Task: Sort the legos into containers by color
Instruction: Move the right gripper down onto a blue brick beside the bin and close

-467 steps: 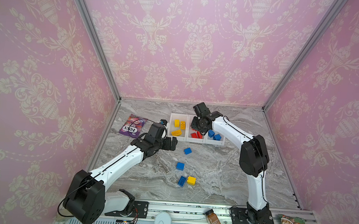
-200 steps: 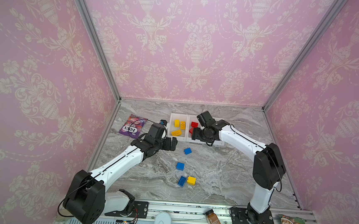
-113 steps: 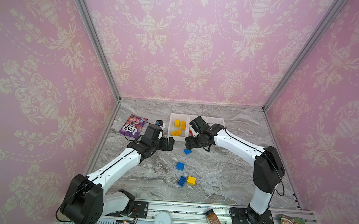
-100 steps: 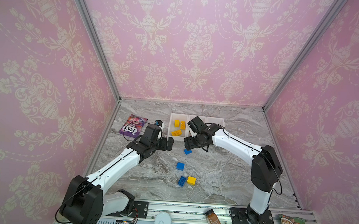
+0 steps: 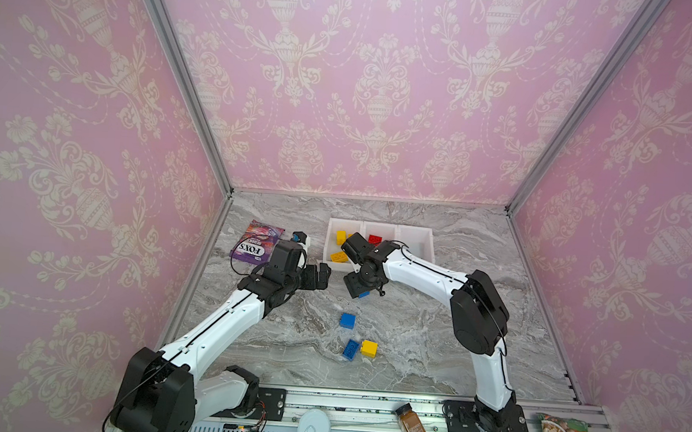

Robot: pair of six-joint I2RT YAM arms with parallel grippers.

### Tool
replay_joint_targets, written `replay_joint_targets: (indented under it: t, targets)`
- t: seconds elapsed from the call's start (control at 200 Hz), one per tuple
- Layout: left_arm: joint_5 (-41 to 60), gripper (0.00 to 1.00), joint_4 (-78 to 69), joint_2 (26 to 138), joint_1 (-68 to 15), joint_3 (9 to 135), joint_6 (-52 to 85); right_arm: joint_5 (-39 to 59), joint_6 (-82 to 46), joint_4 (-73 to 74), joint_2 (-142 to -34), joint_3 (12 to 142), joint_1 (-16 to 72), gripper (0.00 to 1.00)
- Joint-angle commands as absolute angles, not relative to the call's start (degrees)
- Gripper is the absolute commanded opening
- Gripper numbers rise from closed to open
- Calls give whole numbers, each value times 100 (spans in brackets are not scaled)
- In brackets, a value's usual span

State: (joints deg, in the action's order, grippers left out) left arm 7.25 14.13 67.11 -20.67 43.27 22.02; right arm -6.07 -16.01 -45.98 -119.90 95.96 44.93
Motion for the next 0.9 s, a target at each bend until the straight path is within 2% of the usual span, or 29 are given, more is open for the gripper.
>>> replay_joint_targets:
  t: [0.0, 0.41, 0.691, 0.896]
  targets:
    - [869, 99, 1337, 6654, -2020, 4234, 2310, -809, -1510, -4769, -12097, 9786, 4527, 75]
    - [853, 99, 1336, 6610, -1995, 4061, 2309, -856, -1503, -4635, -12446, 9893, 4528, 64]
    - [844, 99, 1343, 6636, -1986, 4061, 2310, -808, -1529, -4632, -12642, 9940, 4530, 61]
    - [844, 99, 1345, 6653, -1986, 4096, 2312, -741, -1555, -4597, -12678, 9896, 4518, 52]
